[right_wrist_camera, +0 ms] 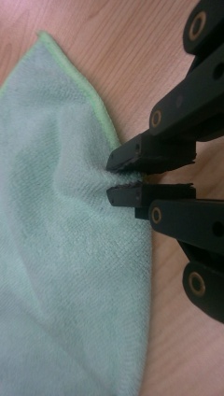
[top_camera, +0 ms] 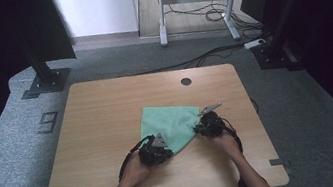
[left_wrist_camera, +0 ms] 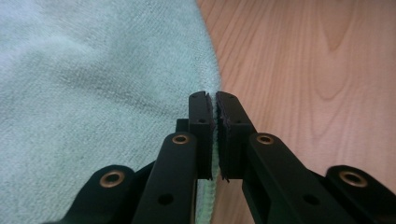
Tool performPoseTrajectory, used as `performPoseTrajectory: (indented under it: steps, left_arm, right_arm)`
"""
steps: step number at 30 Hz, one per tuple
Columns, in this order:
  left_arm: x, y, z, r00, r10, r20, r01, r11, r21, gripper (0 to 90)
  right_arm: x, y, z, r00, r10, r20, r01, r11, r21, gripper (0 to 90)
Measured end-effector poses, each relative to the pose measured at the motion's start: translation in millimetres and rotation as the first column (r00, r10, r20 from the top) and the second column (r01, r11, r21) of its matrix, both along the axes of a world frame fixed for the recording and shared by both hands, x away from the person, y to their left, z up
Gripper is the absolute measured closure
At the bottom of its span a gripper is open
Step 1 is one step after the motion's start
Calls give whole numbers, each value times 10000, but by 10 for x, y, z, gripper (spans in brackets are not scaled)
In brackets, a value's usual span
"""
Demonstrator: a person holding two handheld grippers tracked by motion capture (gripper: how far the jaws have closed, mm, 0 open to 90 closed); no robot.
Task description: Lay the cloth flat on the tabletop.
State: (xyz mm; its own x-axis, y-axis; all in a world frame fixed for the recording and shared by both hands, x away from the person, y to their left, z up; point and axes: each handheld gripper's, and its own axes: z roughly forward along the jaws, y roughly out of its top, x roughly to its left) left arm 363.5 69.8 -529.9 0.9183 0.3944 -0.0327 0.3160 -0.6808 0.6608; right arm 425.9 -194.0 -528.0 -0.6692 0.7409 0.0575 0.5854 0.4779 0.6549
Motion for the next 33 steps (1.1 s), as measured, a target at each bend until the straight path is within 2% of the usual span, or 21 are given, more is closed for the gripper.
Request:
performPoseTrajectory:
  steps: [2, 5, 8, 11, 12, 15, 20, 24, 28, 33]
  left_arm:
    - [-1, 31, 89, 10000, 72, 43, -70, 9991, -418, 856]
    - [18, 59, 161, 9997, 166, 193, -153, 9978, -647, 857]
    - [77, 116, 257, 9980, 525, 341, -488, 9937, -1008, 860]
    - [168, 203, 312, 9939, 1022, 406, -964, 9874, -1253, 864]
    - [208, 237, 319, 9924, 1176, 361, -1120, 9851, -1307, 864]
    - [331, 338, 312, 9858, 1677, 61, -1646, 9736, -1583, 864]
    - [514, 467, 225, 9704, 2397, -297, -2414, 9583, -1527, 864]
    - [635, 533, 127, 9575, 2836, -522, -2879, 9500, -1212, 864]
    - [709, 592, 46, 9441, 3233, -642, -3284, 9391, -1009, 863]
    - [742, 648, -60, 9305, 3594, -700, -3642, 9284, -737, 857]
  right_arm:
    - [-61, -49, 109, 9999, 2, 148, -5, 9998, 177, 806]
    - [-71, -83, 196, 9994, -37, 345, 24, 9993, 382, 800]
    - [-50, -104, 299, 9987, -126, 498, 93, 9977, 666, 765]
    - [3, -84, 347, 9969, -388, 682, 332, 9961, 814, 610]
    - [3, -84, 347, 9969, -388, 682, 332, 9961, 814, 610]
    - [20, -100, 319, 9947, -582, 851, 510, 9951, 841, 518]
    - [-10, -198, 236, 9911, -950, 934, 878, 9931, 781, 470]
    - [-39, -289, 198, 9905, -1127, 791, 1059, 9907, 860, 479]
    - [-69, -320, 183, 9925, -1068, 596, 1010, 9906, 924, 516]
    - [-86, -267, 130, 9961, -836, 290, 805, 9922, 947, 559]
